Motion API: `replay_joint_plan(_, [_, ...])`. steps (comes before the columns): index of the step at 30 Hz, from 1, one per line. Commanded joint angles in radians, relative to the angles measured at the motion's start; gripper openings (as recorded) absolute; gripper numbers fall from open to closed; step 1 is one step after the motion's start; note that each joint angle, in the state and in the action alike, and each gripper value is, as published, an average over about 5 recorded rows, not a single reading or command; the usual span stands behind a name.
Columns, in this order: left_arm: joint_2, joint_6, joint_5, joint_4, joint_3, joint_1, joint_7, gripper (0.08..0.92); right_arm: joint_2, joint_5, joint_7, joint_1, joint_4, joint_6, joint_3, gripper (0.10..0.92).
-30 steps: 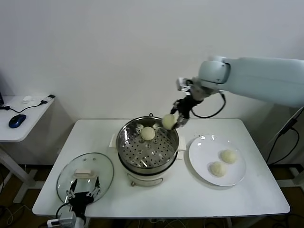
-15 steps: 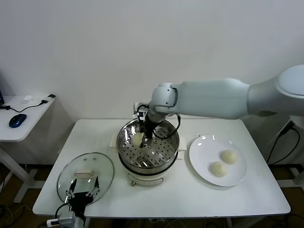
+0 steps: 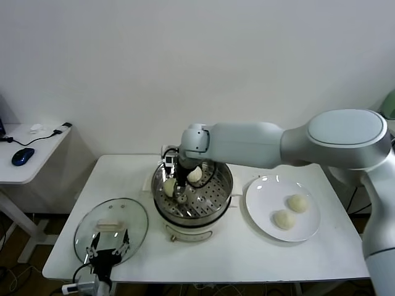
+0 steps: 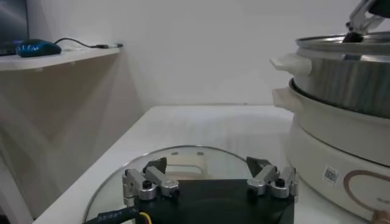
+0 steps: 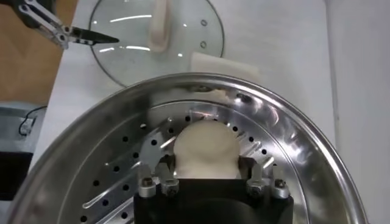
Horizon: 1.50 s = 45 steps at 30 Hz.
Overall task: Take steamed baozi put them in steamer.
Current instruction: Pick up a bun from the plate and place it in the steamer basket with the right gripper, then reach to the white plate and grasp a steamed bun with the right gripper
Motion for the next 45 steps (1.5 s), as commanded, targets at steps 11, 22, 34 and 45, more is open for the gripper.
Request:
replay_joint_plan(11, [0.0, -0.003, 0.0, -0.006, 0.003, 0.003, 0.0, 0.823, -0.42, -0.063, -0.439, 0.424, 0.207, 0.301, -0.166, 0.823])
replay_joint_plan(22, [0.005, 0.0, -0.002, -0.006, -0.004, 0.0, 0.001, 0.823, -0.876, -0.444, -0.399, 0.371, 0.354, 0.324, -0.389, 0.823])
replay_joint_plan(34, [0.001, 0.006, 0.004, -0.006, -0.006, 0.004, 0.003, 0.823, -0.881, -0.624, -0.285, -0.163, 0.183, 0.234, 0.002, 0.823])
replay_joint_plan(45, [-0.005, 0.006, 0.008, 0.001, -0.004, 0.005, 0.002, 0.823, -0.805, -0.639, -0.242, -0.311, 0.098, 0.21, 0.127, 0.823])
